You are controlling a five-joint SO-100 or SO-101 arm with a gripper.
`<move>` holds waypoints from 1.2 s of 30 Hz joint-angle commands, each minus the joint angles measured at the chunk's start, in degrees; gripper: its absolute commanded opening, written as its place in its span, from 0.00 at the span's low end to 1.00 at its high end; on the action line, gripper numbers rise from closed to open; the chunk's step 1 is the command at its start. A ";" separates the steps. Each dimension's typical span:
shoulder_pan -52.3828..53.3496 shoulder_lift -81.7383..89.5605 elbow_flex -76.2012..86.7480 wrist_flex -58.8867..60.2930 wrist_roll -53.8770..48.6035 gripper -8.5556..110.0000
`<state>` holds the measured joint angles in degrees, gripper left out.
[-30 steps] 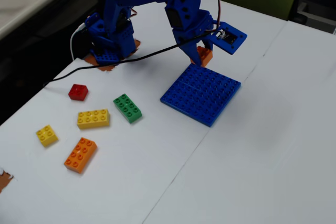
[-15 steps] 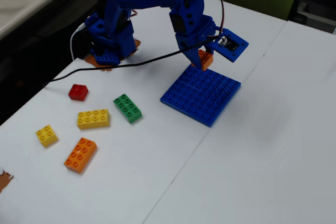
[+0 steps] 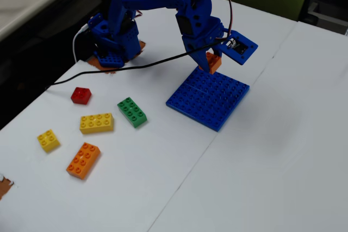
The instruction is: Pick up the 2x2 orange block and go up the 8x8 blue block.
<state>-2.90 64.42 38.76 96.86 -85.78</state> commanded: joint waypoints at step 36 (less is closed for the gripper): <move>0.09 0.09 -2.72 0.35 -1.41 0.07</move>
<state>-2.90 63.81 38.76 97.21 -86.57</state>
